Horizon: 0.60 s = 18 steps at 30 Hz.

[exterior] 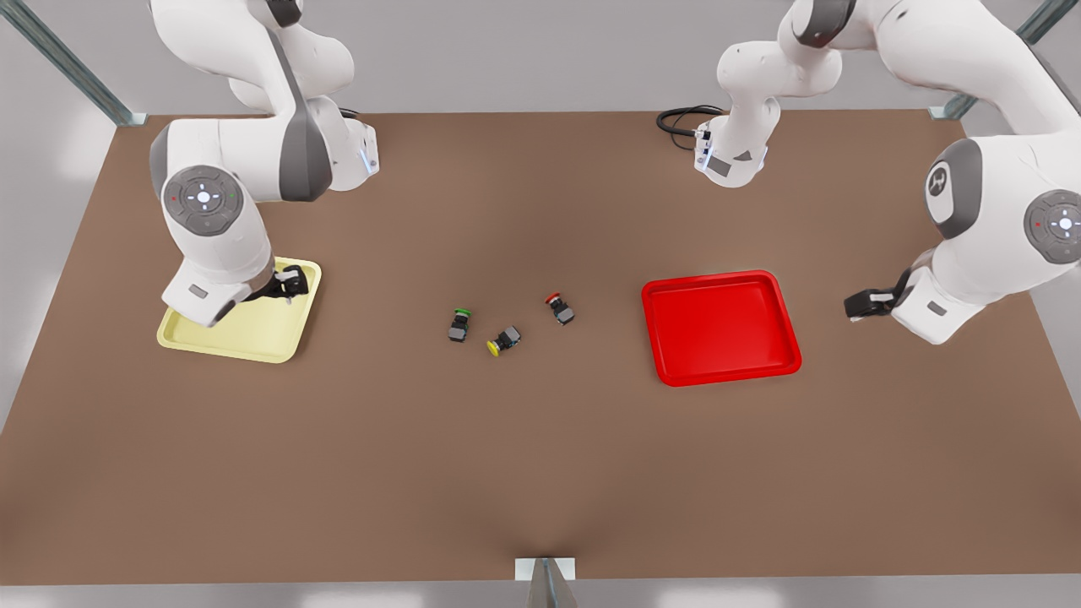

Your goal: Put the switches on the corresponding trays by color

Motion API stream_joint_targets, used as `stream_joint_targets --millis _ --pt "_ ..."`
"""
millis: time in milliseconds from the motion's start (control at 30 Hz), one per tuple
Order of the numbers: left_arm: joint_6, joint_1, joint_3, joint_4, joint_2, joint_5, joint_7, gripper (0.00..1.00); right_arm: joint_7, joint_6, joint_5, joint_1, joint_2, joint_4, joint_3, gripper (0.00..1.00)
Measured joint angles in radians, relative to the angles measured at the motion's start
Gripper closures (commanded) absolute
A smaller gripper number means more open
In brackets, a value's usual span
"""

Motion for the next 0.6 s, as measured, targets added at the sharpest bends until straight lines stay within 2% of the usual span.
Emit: stream_joint_targets --millis 33,133,233,267,300,333,400,500,533,600 --pt "-0.023 -0.011 -0.003 0.006 0.006 -0.006 -0.007 0.00 0.000 0.000 0.000 0.000 0.000 0.000 0.000 0.00" --pt "-0.059 -0.184 -0.012 0.008 0.023 -0.014 -0.150 0.00 -0.001 0.022 0.001 0.001 0.023 -0.002 0.000 0.00" --pt "-0.050 -0.303 -0.011 0.015 0.069 -0.020 -0.309 0.00 -0.049 0.108 0.046 0.052 0.134 -0.001 0.019 0.00" --pt "-0.048 -0.328 -0.009 0.015 0.081 -0.022 -0.368 0.00 -0.059 0.130 0.045 0.094 0.176 0.000 0.047 0.00" --pt "-0.047 -0.350 -0.011 0.013 0.086 -0.024 -0.444 0.00 -0.061 0.155 0.056 0.099 0.197 -0.012 0.118 0.00" --pt "-0.044 -0.358 -0.012 0.011 0.099 -0.027 -0.477 0.00 -0.119 0.191 0.060 0.109 0.214 -0.017 0.180 0.00" --pt "-0.024 -0.386 -0.011 0.007 0.128 -0.039 -0.548 0.00 -0.536 0.385 0.089 0.105 0.273 -0.052 0.195 0.00" --pt "0.130 -0.379 -0.011 -0.123 0.101 -0.062 -0.555 0.00 -0.917 0.554 0.087 0.108 0.354 -0.051 0.195 0.00" --pt "0.206 -0.376 -0.011 -0.219 0.061 -0.068 -0.555 0.00 -0.931 0.573 0.087 0.128 0.365 -0.050 0.196 0.00" --pt "0.270 -0.369 -0.010 -0.305 0.048 -0.075 -0.540 0.00 -0.933 0.601 0.087 0.154 0.379 -0.051 0.206 0.00"
